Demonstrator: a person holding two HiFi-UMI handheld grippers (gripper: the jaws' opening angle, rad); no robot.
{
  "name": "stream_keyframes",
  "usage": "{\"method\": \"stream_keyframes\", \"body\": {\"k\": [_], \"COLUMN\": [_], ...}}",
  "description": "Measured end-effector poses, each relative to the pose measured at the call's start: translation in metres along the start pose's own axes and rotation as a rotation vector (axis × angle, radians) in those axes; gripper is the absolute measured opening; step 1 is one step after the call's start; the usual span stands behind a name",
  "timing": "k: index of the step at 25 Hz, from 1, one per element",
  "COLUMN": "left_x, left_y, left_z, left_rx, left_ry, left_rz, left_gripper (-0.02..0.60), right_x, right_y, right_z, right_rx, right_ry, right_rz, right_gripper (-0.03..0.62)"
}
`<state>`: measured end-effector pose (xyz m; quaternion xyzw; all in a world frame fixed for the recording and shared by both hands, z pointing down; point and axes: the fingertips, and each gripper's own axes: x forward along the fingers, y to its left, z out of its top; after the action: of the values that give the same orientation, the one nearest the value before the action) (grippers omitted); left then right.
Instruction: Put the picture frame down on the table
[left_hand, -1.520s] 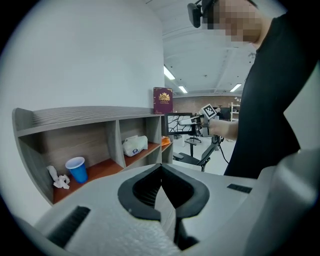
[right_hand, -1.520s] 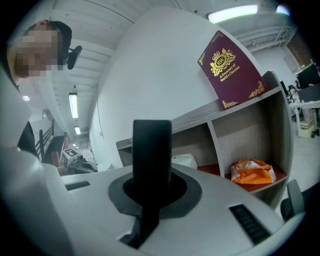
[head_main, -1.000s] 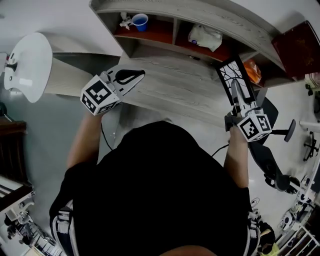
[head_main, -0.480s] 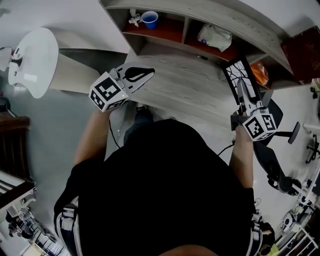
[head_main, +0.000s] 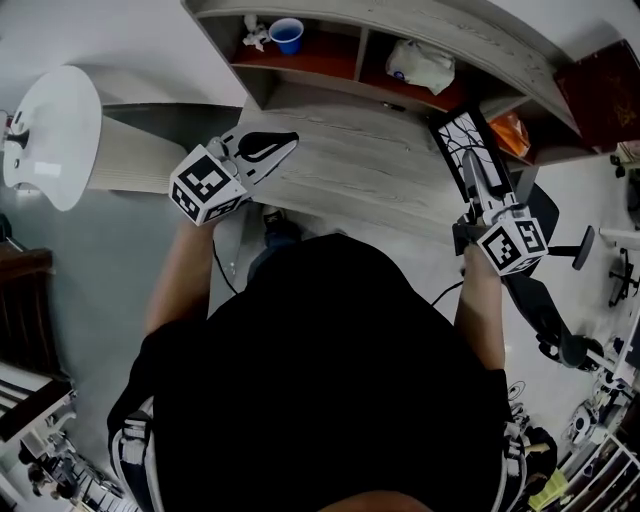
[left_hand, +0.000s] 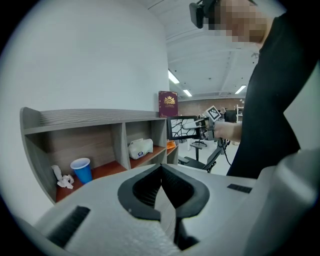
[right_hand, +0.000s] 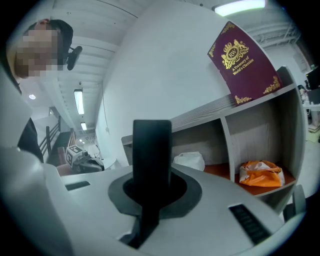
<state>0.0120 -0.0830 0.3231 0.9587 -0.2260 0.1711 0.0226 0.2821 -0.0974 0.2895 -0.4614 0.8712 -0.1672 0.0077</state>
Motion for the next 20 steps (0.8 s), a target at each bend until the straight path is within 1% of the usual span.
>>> {"method": "stream_keyframes", "body": {"k": [5,10,14,20], "left_x": [-0.009,-0.007,-0.004,-0.004], "left_y": [0.007,0.011,0.014,0.02], "left_z": [-0.006,-0.007,-0.015,-0.024], "left_rx": [-0.004,-0.009,-0.002,0.002], "left_ry": [0.003,0.009,0.031,0.042], "left_rz": [-0.001,-0.024,-0.053,-0.057], "left_gripper": [0.017,0.017,0.017,0.017], "right_x": [0.004,0.008,0.015,0.03], "right_y": [0.007,0.006,0.004,0.003], "right_z": [0.002,0.001,-0.005,-0.02], "right_rx": [0.001,-0.003,0.014,0.011], "right_ry": [-0.004,-0.004,0.006,0.045], "right_rz": [-0.006,-0.028,-0.036,-0.043], "right_gripper": [0.017,0.017,0.017,0.017]}}
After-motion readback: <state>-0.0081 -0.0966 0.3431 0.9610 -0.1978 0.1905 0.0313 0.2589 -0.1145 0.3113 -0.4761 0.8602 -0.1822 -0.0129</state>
